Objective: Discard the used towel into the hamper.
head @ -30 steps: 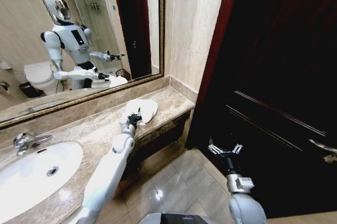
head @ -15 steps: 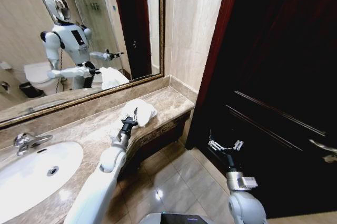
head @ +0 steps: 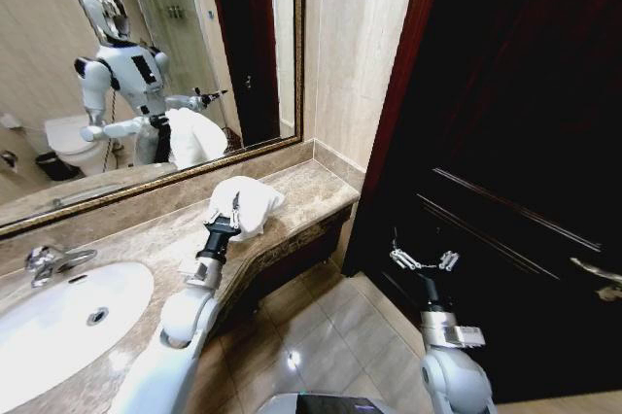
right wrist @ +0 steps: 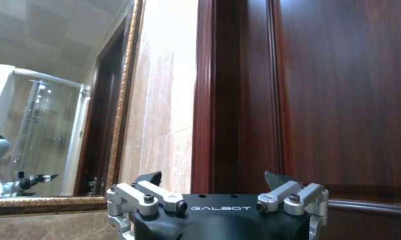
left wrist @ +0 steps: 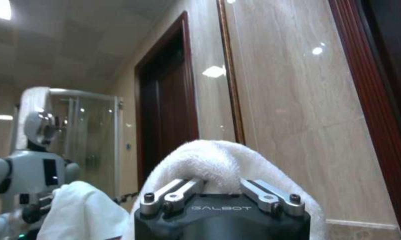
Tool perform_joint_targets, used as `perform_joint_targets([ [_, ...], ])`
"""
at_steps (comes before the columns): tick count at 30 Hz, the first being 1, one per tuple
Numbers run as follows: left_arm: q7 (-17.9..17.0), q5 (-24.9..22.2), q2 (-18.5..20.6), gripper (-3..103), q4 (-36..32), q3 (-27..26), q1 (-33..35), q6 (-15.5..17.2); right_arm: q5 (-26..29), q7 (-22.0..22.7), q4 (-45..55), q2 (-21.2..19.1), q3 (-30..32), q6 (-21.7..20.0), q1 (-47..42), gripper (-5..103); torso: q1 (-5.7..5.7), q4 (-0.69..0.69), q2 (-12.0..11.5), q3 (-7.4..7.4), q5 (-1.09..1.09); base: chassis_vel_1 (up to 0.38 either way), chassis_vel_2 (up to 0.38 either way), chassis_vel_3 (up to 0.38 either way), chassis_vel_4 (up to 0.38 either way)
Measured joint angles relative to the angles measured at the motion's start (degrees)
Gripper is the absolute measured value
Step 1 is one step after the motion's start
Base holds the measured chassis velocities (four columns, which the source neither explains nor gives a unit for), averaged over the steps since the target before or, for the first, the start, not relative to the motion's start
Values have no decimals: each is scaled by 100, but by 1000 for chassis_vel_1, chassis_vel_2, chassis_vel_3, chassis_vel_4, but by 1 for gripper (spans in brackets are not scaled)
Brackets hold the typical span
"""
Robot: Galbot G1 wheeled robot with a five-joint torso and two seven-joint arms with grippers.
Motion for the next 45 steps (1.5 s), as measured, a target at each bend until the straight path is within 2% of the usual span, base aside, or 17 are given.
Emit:
perform_joint_targets([
  [4, -6, 198, -238, 6, -213, -2, 321, -199, -39, 45, 49, 10, 4, 20, -20, 100, -1, 1, 0, 0, 0, 0, 0, 0, 0],
  [17, 2, 452, -439, 6, -155, 314, 403, -189, -53, 56, 293, -16, 161, 217, -259, 100, 0, -1, -1, 0, 0, 0, 0, 0, 0],
  [29, 50, 411, -300, 6, -202, 235, 398, -209, -359, 15, 306, 76, 139, 272, -295, 100, 0, 0, -1, 0, 0, -25, -35, -32, -29],
  [45, 68, 396, -283, 6, -158, 263, 361, -210, -374, 16, 243, 85, 162, 348, -295, 100, 1, -2, -1, 1, -1, -111, -113, -111, -115],
])
